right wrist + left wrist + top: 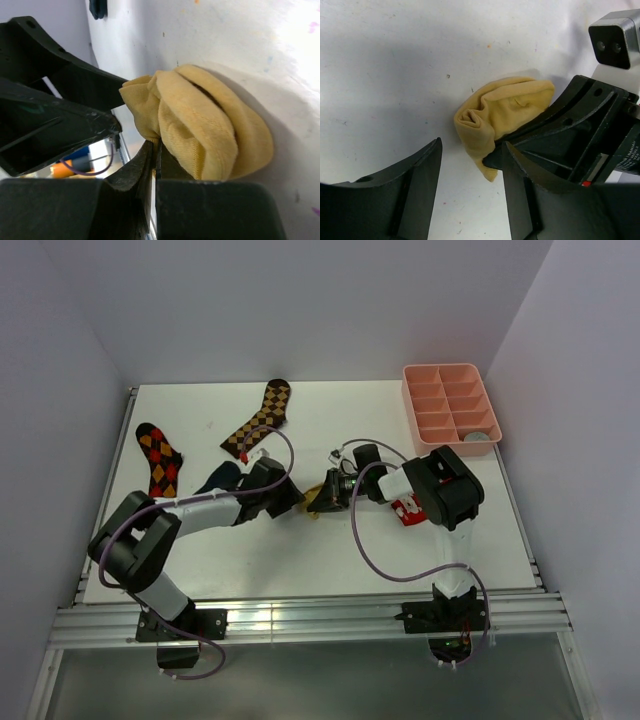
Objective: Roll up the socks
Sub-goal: Roll the sock at the center of the board.
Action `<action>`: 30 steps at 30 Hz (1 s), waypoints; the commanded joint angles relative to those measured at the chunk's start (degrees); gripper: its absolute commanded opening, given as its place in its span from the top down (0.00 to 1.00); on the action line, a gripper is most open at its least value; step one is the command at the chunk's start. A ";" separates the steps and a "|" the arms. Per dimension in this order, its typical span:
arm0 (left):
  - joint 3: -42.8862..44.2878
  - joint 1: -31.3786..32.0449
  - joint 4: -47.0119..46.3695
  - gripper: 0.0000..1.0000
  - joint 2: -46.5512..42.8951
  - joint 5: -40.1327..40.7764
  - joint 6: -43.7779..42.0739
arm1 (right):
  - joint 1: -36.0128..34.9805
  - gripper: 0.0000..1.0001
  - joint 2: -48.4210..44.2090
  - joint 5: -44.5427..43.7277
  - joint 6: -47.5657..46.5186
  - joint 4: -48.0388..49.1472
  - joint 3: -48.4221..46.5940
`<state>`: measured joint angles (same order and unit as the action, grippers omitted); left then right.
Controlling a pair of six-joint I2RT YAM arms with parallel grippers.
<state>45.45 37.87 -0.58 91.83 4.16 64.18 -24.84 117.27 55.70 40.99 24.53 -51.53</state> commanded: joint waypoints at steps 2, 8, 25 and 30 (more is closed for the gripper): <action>1.30 0.28 -2.58 0.45 1.94 -0.38 0.42 | 1.99 1.00 2.70 -1.21 1.37 -1.24 -0.85; 1.48 0.28 -3.02 0.48 4.14 -0.47 0.68 | 3.30 1.00 4.37 -2.26 0.06 -5.28 -2.52; 4.73 0.63 -1.54 1.00 8.10 -0.82 -0.63 | 0.76 0.78 -9.84 -15.53 -14.25 -13.29 -0.16; 8.07 0.54 4.35 1.00 7.83 0.32 -2.74 | -3.54 0.60 -19.61 -30.19 -21.91 -11.88 5.54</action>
<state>50.70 38.39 -1.48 99.35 2.94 64.07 -26.09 103.48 38.28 27.05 12.21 -48.64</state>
